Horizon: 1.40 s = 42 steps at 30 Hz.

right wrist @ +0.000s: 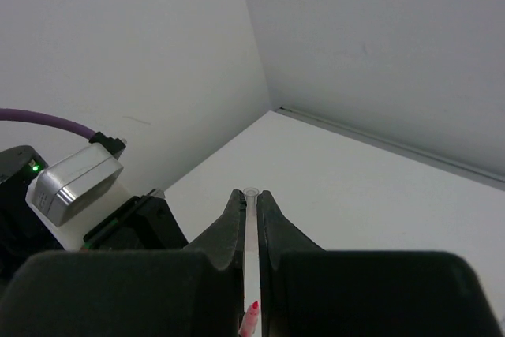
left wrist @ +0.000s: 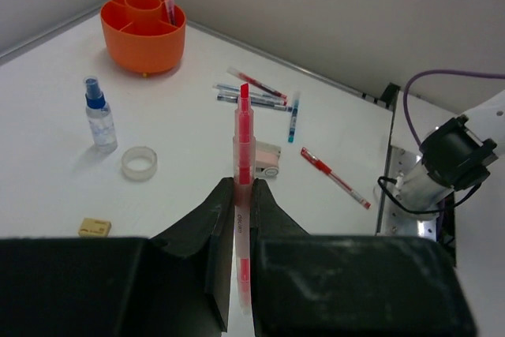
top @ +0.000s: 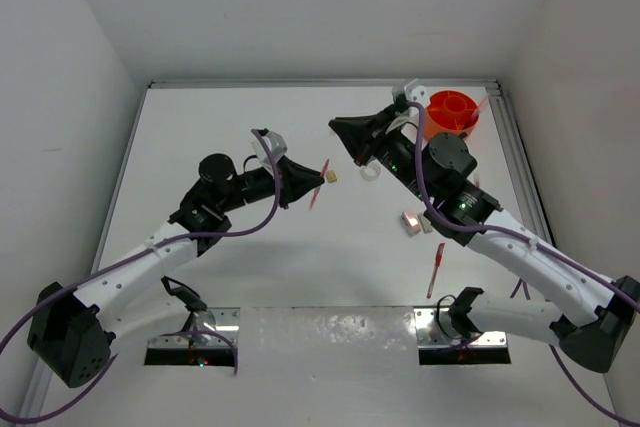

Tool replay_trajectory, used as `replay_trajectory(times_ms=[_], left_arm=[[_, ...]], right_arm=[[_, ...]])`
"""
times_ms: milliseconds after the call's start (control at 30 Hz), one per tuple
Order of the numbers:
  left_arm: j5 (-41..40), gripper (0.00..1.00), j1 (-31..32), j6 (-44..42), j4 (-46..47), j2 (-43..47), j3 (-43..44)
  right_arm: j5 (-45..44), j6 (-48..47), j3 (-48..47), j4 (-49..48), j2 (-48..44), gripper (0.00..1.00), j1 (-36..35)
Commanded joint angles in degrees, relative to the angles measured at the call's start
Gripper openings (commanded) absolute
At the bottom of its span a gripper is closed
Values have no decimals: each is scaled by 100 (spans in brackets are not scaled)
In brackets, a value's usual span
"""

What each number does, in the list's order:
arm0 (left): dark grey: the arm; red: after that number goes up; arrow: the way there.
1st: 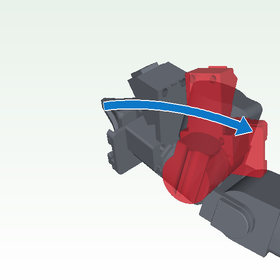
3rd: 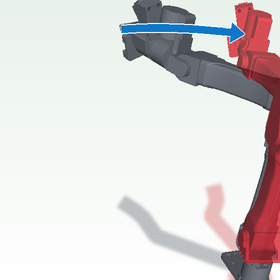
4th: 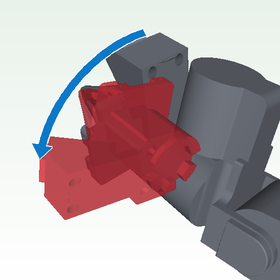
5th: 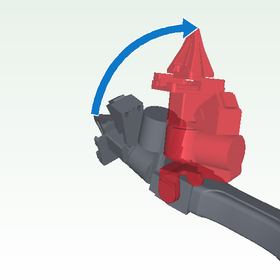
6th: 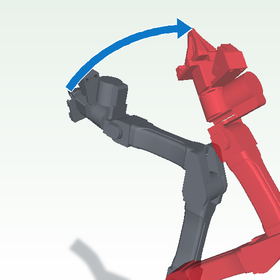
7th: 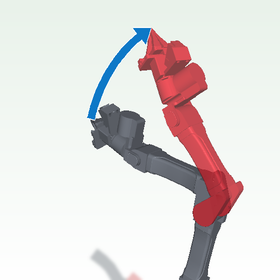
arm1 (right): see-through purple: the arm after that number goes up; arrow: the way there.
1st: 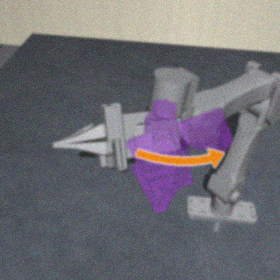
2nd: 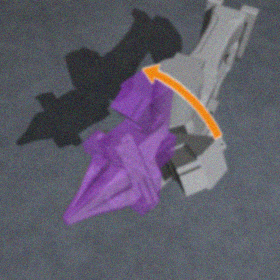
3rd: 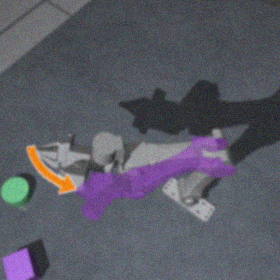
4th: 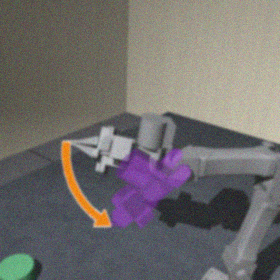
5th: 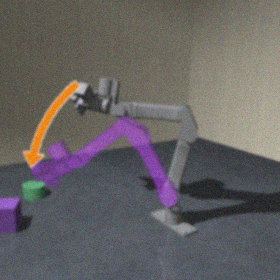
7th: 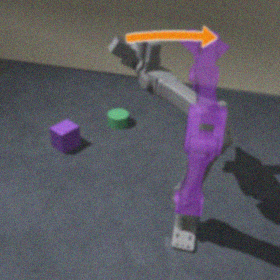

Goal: Sort the stationery into containers
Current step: Close the pen cap on the pen.

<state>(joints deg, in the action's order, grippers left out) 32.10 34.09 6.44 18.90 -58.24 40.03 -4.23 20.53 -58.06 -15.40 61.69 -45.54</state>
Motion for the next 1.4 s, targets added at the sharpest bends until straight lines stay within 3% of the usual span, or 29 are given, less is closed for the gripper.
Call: replay_trajectory(times_ms=[0,400,1367], left_arm=[[-63,0,19,490,913,102,-74],[-274,0,72,1061,1793,172,-416],[-590,0,72,965,1661,348,-558]], right_arm=[[-87,-67,-39,-385,-8,0,-95],[-245,-164,-12,-341,1,0,-262],[-298,223,164,-535,203,0,-394]])
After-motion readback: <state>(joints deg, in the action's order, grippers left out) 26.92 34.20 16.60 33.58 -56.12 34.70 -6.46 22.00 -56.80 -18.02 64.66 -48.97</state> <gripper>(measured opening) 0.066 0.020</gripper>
